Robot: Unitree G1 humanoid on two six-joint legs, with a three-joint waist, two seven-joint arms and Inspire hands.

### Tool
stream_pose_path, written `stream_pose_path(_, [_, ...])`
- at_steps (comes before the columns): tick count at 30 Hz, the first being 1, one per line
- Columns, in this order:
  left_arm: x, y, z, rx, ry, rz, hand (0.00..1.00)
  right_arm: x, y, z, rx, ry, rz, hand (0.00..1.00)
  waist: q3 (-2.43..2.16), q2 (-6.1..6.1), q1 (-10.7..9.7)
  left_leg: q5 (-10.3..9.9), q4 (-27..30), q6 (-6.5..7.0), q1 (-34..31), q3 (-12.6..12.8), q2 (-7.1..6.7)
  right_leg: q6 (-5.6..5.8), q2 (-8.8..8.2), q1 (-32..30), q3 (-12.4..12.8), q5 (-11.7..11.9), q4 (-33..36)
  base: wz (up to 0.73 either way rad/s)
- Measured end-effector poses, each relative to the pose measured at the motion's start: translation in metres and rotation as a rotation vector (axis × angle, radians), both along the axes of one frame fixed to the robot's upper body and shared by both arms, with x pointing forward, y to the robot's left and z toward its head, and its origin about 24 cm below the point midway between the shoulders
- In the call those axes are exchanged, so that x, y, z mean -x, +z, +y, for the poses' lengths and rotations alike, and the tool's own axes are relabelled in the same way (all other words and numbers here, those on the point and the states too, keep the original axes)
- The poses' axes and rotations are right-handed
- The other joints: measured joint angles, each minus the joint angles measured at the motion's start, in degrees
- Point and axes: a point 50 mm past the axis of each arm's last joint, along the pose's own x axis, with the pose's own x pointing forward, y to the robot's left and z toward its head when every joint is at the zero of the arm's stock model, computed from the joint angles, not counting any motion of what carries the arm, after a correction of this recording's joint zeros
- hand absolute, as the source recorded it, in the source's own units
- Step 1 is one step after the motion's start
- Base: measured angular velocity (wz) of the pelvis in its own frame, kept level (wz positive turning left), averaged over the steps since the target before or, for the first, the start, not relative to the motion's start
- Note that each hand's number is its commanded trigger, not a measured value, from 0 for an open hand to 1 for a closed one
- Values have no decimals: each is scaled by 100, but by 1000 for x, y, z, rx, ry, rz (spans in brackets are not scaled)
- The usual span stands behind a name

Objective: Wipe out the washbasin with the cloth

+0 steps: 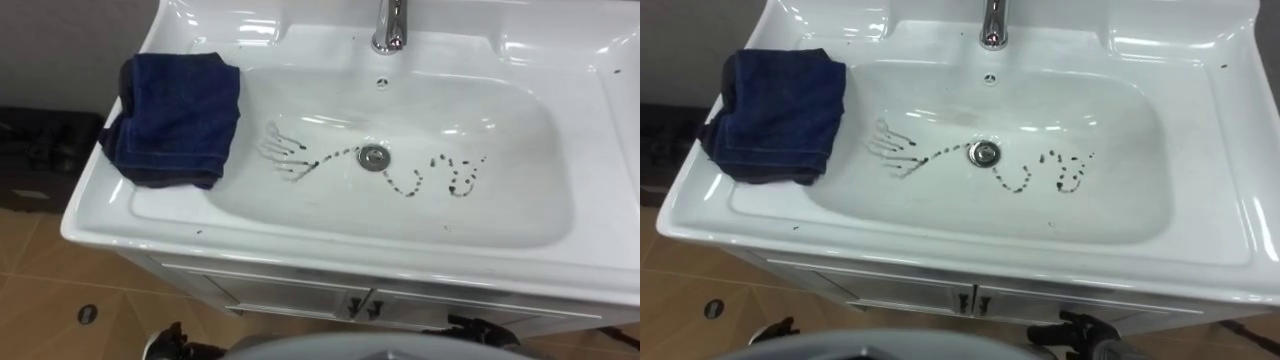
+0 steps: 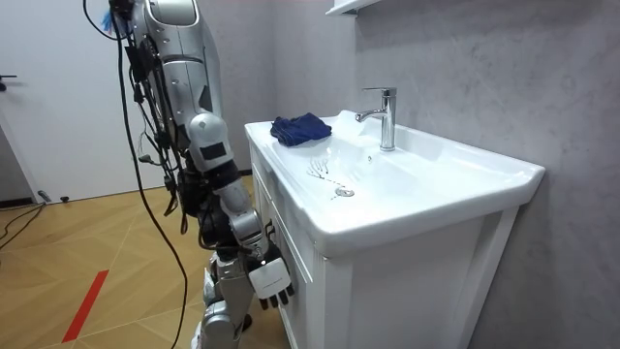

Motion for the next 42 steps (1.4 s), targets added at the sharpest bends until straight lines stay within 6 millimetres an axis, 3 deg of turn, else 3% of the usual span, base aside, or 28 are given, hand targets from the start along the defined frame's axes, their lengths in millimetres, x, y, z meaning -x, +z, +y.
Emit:
stream_pose_path(5, [2, 0, 0, 1, 31, -3, 0, -1, 0, 0, 4, -1, 0, 0, -1, -2, 19, 1, -5, 0, 2, -18, -4, 0, 1, 10, 4, 0, 0, 0])
stream_pose_path(13, [18, 0, 5, -17, 290, -14, 0, 0, 0, 0, 27, -15, 14, 0, 0, -15, 30, 1, 4, 1, -12, -82, -25, 0, -7, 72, -108, 0, 0, 3])
stream_pose_path(21, [23, 11, 32, -250, 623, -46, 0, 6, -1, -2, 77, -38, 57, 0, -37, 58, 319, 1, 29, 0, 5, -169, -32, 1, -7, 91, -180, 0, 3, 5])
stream_pose_path(25, [7, 26, 52, -357, 764, -154, 0, 10, -1, -4, 103, -59, 65, 0, -41, 102, 430, 6, 43, 0, -21, -206, -33, -4, -5, 88, -236, 3, 1, 5])
stream_pose_path(28, [-7, 42, 72, -471, 828, -236, 0, 14, -1, -9, 130, -92, 70, 0, -76, 196, 467, 13, 38, -1, -25, -249, -48, -4, -10, 97, -300, 3, 2, 6])
stream_pose_path(36, [-54, 107, 118, -618, 1008, -597, 0, 24, 4, -27, 177, -120, 78, 0, -100, 484, 499, 73, -31, 4, 10, -303, -82, -4, -28, 92, -340, 2, -1, 3])
stream_pose_path(42, [-72, 134, 123, -627, 1064, -774, 0, 23, 7, -34, 189, -119, 49, 0, -64, 546, 440, 149, -190, 24, 99, -274, -124, -4, -70, 96, -298, 2, 1, -2])
